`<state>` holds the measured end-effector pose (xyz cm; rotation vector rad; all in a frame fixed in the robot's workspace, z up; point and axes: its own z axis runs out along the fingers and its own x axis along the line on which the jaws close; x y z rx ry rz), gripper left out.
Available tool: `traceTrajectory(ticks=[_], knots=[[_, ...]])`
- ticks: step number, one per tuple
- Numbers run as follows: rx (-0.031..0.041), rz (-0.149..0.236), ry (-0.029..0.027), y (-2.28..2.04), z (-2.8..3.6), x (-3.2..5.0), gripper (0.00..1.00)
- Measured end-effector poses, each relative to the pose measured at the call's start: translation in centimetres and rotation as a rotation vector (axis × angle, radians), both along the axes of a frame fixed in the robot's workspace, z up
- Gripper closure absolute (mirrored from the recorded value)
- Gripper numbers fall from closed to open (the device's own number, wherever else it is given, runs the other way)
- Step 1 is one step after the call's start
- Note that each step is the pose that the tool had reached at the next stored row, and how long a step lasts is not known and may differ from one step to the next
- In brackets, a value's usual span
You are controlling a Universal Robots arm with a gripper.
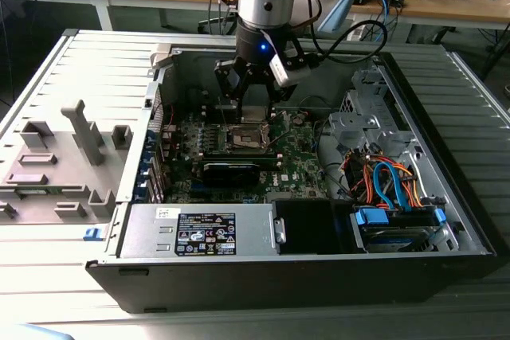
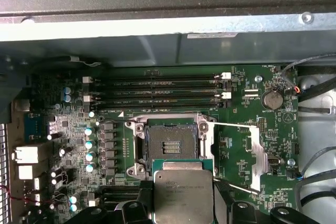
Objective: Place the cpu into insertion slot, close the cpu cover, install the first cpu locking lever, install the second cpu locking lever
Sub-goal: 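Place the cpu into insertion slot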
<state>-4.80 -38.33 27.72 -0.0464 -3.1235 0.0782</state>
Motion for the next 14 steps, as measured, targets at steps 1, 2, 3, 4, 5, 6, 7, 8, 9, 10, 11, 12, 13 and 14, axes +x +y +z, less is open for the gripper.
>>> traceTrajectory(ticks=[1,2,3,4,5,6,7,8,9,10,11,12,13,14], knots=[[0.0,-0.006,0.0,0.0,0.0,0.0,0.45],[0.0,-0.011,0.0,0.0,0.0,0.0,0.45],[0.0,-0.019,0.0,0.0,0.0,0.0,0.45],[0.0,-0.024,0.0,0.0,0.0,0.0,0.45],[0.0,-0.029,0.0,0.0,0.0,0.0,0.45],[0.0,-0.033,0.0,0.0,0.0,0.0,0.45],[-0.0001,-0.038,0.0,0.0,0.0,0.0,0.45],[0.0,-0.044,0.0,0.0,0.0,0.0,0.45],[0.0,-0.048,0.0,0.0,0.0,0.0,0.45],[0.0,-0.052,0.0,0.0,0.0,0.0,0.45],[0.0,-0.056,0.0,0.0,0.0,0.0,0.45],[0.0,-0.063,0.0,0.0,0.0,0.0,0.45],[0.0,-0.068,0.0,0.0,0.0,0.0,0.45],[0.0,-0.072,0.0,0.0,0.0,0.0,0.45]])
